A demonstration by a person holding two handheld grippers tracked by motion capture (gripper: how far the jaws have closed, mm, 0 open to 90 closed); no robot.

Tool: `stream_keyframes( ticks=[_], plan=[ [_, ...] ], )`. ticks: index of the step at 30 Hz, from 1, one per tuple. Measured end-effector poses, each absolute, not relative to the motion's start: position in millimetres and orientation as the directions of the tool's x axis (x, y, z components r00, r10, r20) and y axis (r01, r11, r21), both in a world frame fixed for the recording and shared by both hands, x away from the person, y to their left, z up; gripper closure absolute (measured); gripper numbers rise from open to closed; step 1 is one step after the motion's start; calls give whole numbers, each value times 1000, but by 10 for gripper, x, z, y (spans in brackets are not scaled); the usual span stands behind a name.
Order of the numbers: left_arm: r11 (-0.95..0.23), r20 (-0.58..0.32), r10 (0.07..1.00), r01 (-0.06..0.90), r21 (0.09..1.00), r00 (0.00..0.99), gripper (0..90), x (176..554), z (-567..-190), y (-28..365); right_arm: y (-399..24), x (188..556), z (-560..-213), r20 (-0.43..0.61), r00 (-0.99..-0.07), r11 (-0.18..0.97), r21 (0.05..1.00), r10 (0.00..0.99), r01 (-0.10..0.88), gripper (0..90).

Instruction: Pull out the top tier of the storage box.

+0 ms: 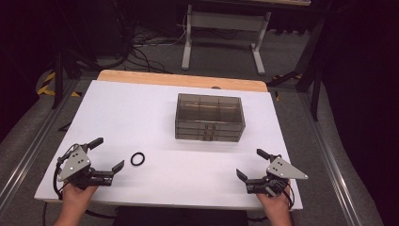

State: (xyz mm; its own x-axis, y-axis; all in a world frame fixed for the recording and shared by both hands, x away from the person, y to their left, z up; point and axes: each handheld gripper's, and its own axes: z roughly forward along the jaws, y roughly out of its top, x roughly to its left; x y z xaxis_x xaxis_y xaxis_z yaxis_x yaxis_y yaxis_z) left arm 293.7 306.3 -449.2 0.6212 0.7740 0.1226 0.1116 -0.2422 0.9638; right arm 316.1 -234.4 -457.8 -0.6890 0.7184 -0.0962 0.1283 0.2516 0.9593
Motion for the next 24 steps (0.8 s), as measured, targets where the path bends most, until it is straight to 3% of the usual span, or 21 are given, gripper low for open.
stream_keyframes(
  ticks=[24],
  plan=[
    [-237, 115, 769, 113, 965, 628, 2, 2933, -4494, 3070, -2264, 3215, -4478, -61, -713, 287, 937, 698, 201, 26]
  ],
)
